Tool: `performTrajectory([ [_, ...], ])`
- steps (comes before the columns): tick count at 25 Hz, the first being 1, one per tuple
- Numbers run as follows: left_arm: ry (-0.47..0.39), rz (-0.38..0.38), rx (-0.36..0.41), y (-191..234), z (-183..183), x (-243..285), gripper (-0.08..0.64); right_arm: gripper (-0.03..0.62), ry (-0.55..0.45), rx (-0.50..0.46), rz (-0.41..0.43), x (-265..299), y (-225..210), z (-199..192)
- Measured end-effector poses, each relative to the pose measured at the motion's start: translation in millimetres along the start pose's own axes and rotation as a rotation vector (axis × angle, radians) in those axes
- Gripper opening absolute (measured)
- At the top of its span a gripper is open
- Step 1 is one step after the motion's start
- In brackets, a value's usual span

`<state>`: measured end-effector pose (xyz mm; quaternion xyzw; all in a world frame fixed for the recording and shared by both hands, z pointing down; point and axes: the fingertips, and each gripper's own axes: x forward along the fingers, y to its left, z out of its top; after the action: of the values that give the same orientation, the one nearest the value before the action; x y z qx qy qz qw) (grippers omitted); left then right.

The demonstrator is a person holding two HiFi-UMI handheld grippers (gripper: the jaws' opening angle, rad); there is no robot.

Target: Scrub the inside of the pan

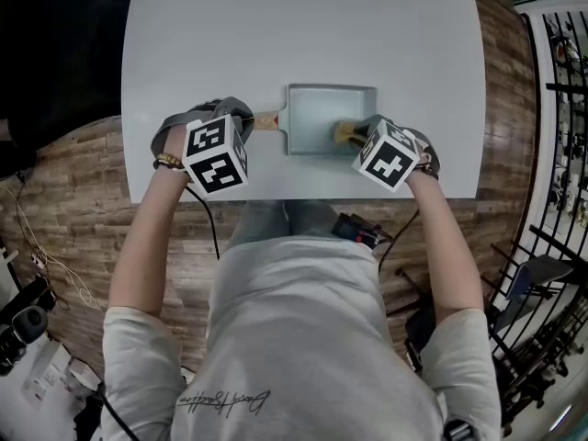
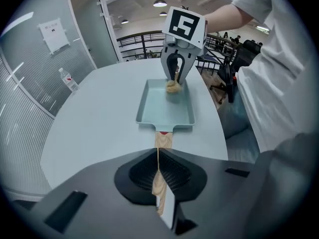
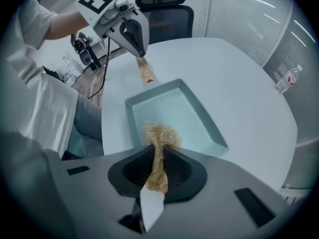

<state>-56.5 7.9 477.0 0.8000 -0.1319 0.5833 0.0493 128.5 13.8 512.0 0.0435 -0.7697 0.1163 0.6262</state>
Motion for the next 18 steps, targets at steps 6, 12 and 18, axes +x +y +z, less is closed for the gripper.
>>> performTrajectory([
  [6,-0.139,0.038,-0.192,0,15,-23,0.011,0.067,-0.134,0.118,-0.035,-23,4,11],
  [12,-0.28,0.103,-0.347,-5,29,-52,0.011,0.067,-0.212,0.155,-0.065,-39,18,17],
  [18,-0.448,0.177,-0.529,-5,40,-80,0.011,0.067,-0.293,0.207,-0.072,-59,31,27],
])
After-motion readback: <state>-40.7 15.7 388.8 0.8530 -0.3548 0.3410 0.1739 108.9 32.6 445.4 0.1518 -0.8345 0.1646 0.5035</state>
